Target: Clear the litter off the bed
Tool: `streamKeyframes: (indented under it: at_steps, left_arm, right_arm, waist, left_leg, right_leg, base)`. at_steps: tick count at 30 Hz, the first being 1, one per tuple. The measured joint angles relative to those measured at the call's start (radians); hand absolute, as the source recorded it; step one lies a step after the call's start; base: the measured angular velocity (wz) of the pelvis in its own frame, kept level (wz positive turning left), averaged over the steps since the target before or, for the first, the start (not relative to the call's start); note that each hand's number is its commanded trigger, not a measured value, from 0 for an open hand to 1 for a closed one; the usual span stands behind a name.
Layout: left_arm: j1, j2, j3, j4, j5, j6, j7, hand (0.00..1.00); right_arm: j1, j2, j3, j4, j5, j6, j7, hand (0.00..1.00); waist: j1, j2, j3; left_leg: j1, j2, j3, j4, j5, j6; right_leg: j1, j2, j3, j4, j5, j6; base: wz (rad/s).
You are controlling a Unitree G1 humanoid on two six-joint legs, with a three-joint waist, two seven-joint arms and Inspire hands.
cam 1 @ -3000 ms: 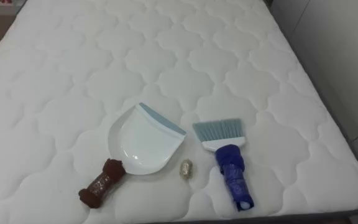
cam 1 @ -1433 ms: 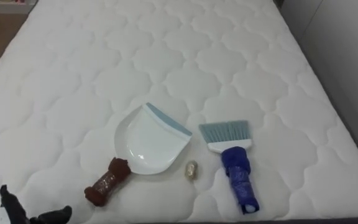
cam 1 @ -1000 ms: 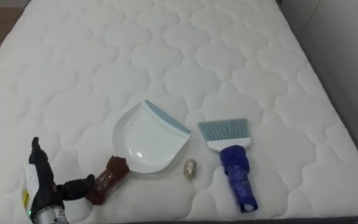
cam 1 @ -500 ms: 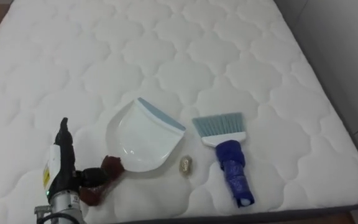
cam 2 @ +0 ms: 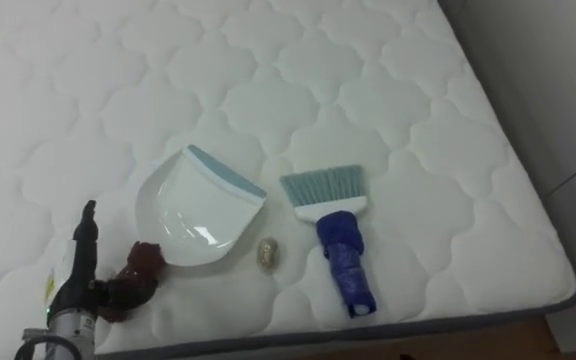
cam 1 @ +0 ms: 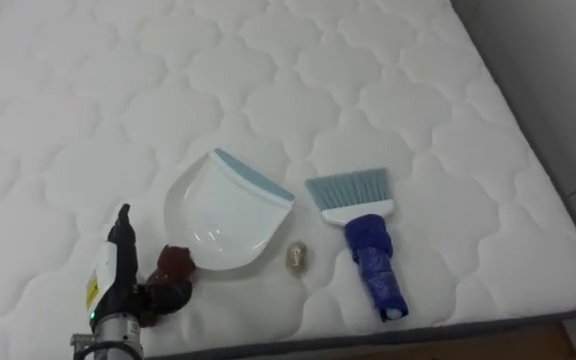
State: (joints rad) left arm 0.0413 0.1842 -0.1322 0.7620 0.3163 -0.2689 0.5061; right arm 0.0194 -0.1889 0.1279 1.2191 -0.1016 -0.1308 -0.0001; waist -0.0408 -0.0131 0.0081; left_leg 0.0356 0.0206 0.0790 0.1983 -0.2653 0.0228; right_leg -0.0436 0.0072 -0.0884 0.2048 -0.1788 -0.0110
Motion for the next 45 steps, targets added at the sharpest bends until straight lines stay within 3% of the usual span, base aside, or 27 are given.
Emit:
streamKeyframes:
  at_steps: [11, 13, 14, 15, 16, 17, 18, 19, 21, 25, 26, 27, 29, 30, 31, 34, 38, 45]
  left_arm:
    - [-0.082, -0.004, -0.010, 0.153, -0.010, -0.001, -0.001, 0.00]
    - [-0.094, -0.015, -0.010, 0.181, -0.013, -0.001, -0.001, 0.00]
    - [-0.115, -0.023, -0.011, 0.202, -0.026, -0.003, -0.009, 0.00]
    - [-0.155, -0.038, -0.019, 0.224, -0.030, -0.002, -0.021, 0.00]
    - [-0.170, -0.040, -0.025, 0.224, -0.028, -0.003, -0.024, 0.00]
    - [-0.182, -0.042, -0.028, 0.223, -0.029, -0.004, -0.028, 0.00]
    - [-0.190, -0.040, -0.029, 0.240, -0.031, -0.004, -0.029, 0.00]
    - [-0.201, -0.040, -0.027, 0.269, -0.032, -0.003, -0.029, 0.00]
    - [-0.209, -0.036, -0.025, 0.286, -0.053, 0.001, -0.028, 0.00]
    - [-0.286, -0.038, -0.020, 0.383, -0.085, 0.000, -0.021, 0.00]
    - [-0.305, -0.038, -0.016, 0.398, -0.087, 0.000, -0.008, 0.03]
    - [-0.318, -0.037, -0.008, 0.412, -0.088, 0.000, -0.003, 0.46]
    - [-0.333, -0.037, -0.008, 0.441, -0.089, 0.002, 0.007, 0.64]
    - [-0.339, -0.036, -0.007, 0.444, -0.089, 0.007, 0.007, 0.94]
    - [-0.344, -0.036, -0.005, 0.447, -0.089, 0.010, 0.007, 1.00]
    - [-0.381, -0.030, 0.010, 0.477, -0.121, 0.034, 0.002, 1.00]
    - [-0.410, 0.003, 0.013, 0.479, -0.179, 0.049, -0.016, 1.00]
    - [-0.415, 0.004, 0.005, 0.479, -0.250, 0.080, -0.038, 1.00]
  right_arm:
    - [-0.046, -0.002, 0.032, 0.025, -0.001, 0.000, -0.014, 0.00]
    - [-0.056, 0.001, 0.054, 0.030, -0.001, 0.001, -0.023, 0.00]
    - [-0.071, 0.003, 0.076, 0.036, 0.003, -0.001, -0.028, 0.00]
    - [-0.076, 0.001, 0.075, 0.048, 0.017, -0.002, -0.032, 0.00]
    - [-0.079, 0.005, 0.065, 0.055, 0.018, 0.001, -0.033, 0.00]
    - [-0.089, 0.010, 0.065, 0.069, 0.017, 0.005, -0.030, 0.00]
    - [-0.105, 0.014, 0.072, 0.069, 0.020, 0.006, -0.032, 0.00]
    - [-0.122, 0.015, 0.083, 0.069, 0.022, 0.002, -0.032, 0.00]
    - [-0.154, 0.016, 0.103, 0.070, 0.021, 0.002, -0.036, 0.00]
    - [-0.174, 0.015, 0.128, 0.071, 0.016, 0.024, -0.056, 0.00]
    - [-0.174, 0.015, 0.128, 0.073, 0.017, 0.028, -0.056, 0.00]
    - [-0.175, 0.016, 0.128, 0.080, 0.018, 0.037, -0.056, 0.00]
    - [-0.176, 0.015, 0.135, 0.096, 0.027, 0.038, -0.069, 0.00]
    - [-0.179, 0.015, 0.135, 0.098, 0.038, 0.038, -0.078, 0.00]
    - [-0.182, 0.016, 0.135, 0.101, 0.041, 0.038, -0.081, 0.00]
    - [-0.198, 0.022, 0.135, 0.101, 0.055, 0.054, -0.084, 0.00]
    - [-0.223, 0.024, 0.135, 0.099, 0.059, 0.069, -0.084, 0.00]
    - [-0.236, 0.023, 0.135, 0.084, 0.111, 0.067, -0.093, 0.00]
  waist:
    - [-0.017, 0.006, 0.0057]
    - [-0.024, 0.001, 0.0084]
    - [-0.039, -0.011, 0.0217]
    - [-0.041, -0.007, 0.0221]
    - [-0.034, -0.015, 0.0235]
    - [0.004, -0.028, 0.0184]
    - [0.020, -0.031, 0.0205]
    - [0.026, -0.026, 0.0227]
    - [0.026, -0.017, 0.0252]
    - [0.004, 0.002, 0.0309]
    - [0.002, 0.001, 0.0309]
    - [-0.005, 0.002, 0.0312]
    - [-0.010, 0.002, 0.0313]
    - [-0.011, 0.001, 0.0318]
    - [-0.010, -0.001, 0.0331]
    - [-0.009, -0.010, 0.0437]
    - [-0.008, -0.015, 0.0477]
    - [-0.032, -0.018, 0.0516]
  left_leg:
    - [-0.069, -0.002, 0.004, 0.018, 0.000, 0.000]
    - [-0.112, -0.006, 0.019, 0.091, -0.001, -0.001]
    - [-0.182, -0.017, 0.022, 0.160, -0.005, -0.008]
    - [-0.252, -0.017, 0.020, 0.096, 0.029, -0.005]
    - [-0.277, -0.017, 0.031, 0.087, 0.072, 0.025]
    - [-0.275, -0.015, 0.072, 0.084, 0.088, 0.029]
    - [-0.276, -0.014, 0.082, 0.088, 0.088, 0.029]
    - [-0.276, -0.014, 0.062, 0.093, 0.088, 0.029]
    - [-0.277, -0.018, 0.011, 0.091, 0.087, 0.028]
    - [-0.281, -0.020, 0.005, 0.080, 0.088, 0.027]
    - [-0.287, -0.018, 0.005, 0.078, 0.089, 0.024]
    - [-0.294, -0.018, 0.005, 0.078, 0.090, 0.024]
    - [-0.305, -0.017, 0.005, 0.081, 0.090, 0.024]
    - [-0.322, -0.017, 0.009, 0.094, 0.090, 0.024]
    - [-0.329, -0.017, 0.013, 0.099, 0.090, 0.024]
    - [-0.363, -0.016, 0.026, 0.126, 0.089, 0.025]
    - [-0.396, -0.015, 0.030, 0.159, 0.085, 0.031]
    - [-0.490, -0.013, 0.043, 0.219, 0.081, 0.037]
  right_leg:
    - [-0.062, -0.001, 0.011, -0.002, 0.002, 0.001]
    - [-0.059, -0.017, 0.049, -0.003, 0.008, -0.002]
    - [-0.052, -0.039, 0.141, -0.006, 0.009, 0.000]
    - [-0.068, -0.041, 0.178, 0.002, 0.008, 0.004]
    - [-0.085, -0.046, 0.186, 0.012, 0.000, 0.015]
    - [-0.117, -0.050, 0.177, 0.024, -0.003, 0.036]
    - [-0.123, -0.056, 0.115, 0.015, 0.000, 0.038]
    - [-0.130, -0.054, 0.048, 0.016, 0.011, 0.035]
    - [-0.130, -0.057, -0.002, -0.002, 0.033, 0.024]
    - [-0.137, -0.055, -0.013, 0.001, 0.034, 0.024]
    - [-0.147, -0.053, -0.017, 0.006, 0.034, 0.023]
    - [-0.159, -0.049, -0.021, 0.016, 0.032, 0.021]
    - [-0.175, -0.050, -0.022, 0.028, 0.032, 0.021]
    - [-0.194, -0.051, -0.023, 0.040, 0.032, 0.021]
    - [-0.204, -0.052, -0.021, 0.047, 0.032, 0.021]
    - [-0.251, -0.057, -0.017, 0.096, 0.028, 0.019]
    - [-0.303, -0.063, -0.014, 0.159, 0.021, 0.017]
    - [-0.406, -0.074, -0.019, 0.233, 0.017, 0.012]
  base:
    - [-0.02]
    - [0.23]
    - [0.68]
    - [0.74]
    - [0.21]
    - [-0.32]
    - [-0.61]
    - [-0.46]
    - [-0.52]
    - [-0.11]
    - [0.00]
    - [0.00]
    - [-0.06]
    - [-0.09]
    - [-0.07]
    - [-0.10]
    - [-0.08]
    - [-0.04]
